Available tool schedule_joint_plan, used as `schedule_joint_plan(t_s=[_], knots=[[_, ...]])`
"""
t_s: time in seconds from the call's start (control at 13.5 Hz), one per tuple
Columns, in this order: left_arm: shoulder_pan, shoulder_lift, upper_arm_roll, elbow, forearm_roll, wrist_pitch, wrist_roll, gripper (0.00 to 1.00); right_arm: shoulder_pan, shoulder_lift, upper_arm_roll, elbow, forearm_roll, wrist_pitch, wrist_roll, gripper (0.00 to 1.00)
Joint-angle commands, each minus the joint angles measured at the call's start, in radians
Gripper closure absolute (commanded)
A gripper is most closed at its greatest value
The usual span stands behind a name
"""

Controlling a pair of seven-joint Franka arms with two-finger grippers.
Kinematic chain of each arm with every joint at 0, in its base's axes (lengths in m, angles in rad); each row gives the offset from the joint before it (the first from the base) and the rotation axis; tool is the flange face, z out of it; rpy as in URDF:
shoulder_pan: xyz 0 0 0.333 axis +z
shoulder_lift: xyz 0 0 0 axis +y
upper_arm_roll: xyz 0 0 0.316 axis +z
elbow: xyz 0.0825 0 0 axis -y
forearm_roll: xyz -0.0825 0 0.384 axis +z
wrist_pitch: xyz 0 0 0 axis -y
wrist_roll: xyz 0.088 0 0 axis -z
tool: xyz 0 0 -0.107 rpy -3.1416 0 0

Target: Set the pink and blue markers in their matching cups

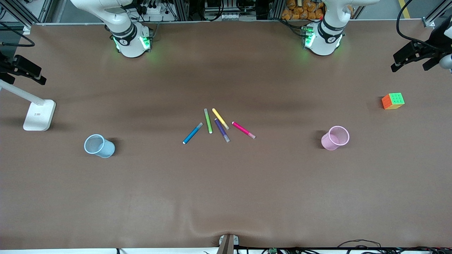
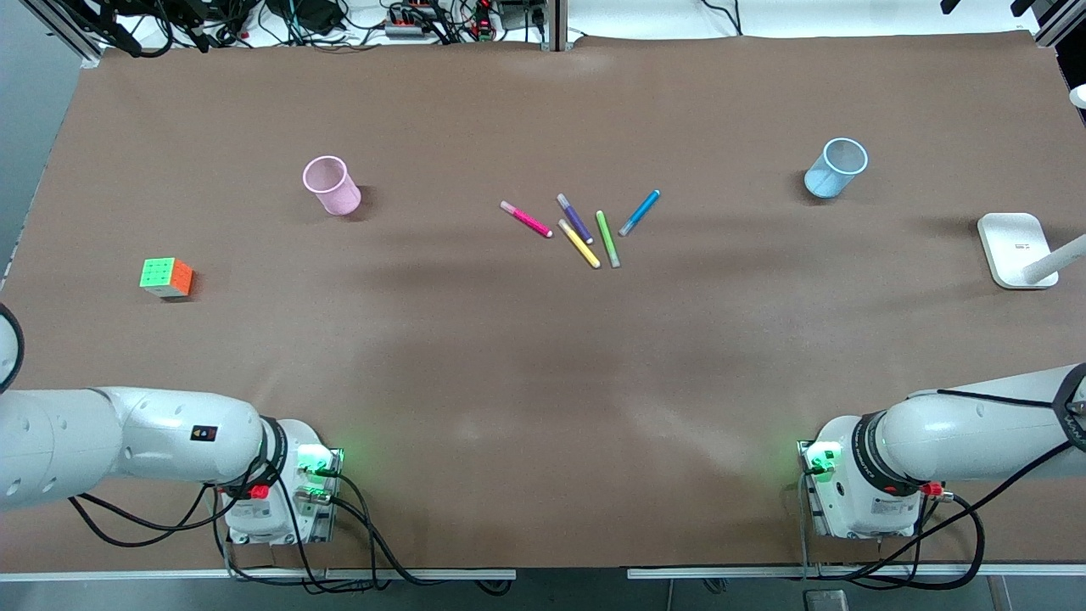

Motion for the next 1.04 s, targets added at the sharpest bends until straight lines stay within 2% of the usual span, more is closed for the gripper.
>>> schedule_joint_plan(t_s=[0.0,0.96], knots=[[-0.005,-0.008,-0.015,0.005,0.02,0.004,0.013,0.0,0.0,0.004,0.0,0.013,-0.011,-0.013,0.014,0.0],[0.006,-0.001,-0.018,-0.002,0.012,0.004,0.005,0.0,-0.002,0.004,0.0,0.013,-0.008,-0.019,0.014,0.0]])
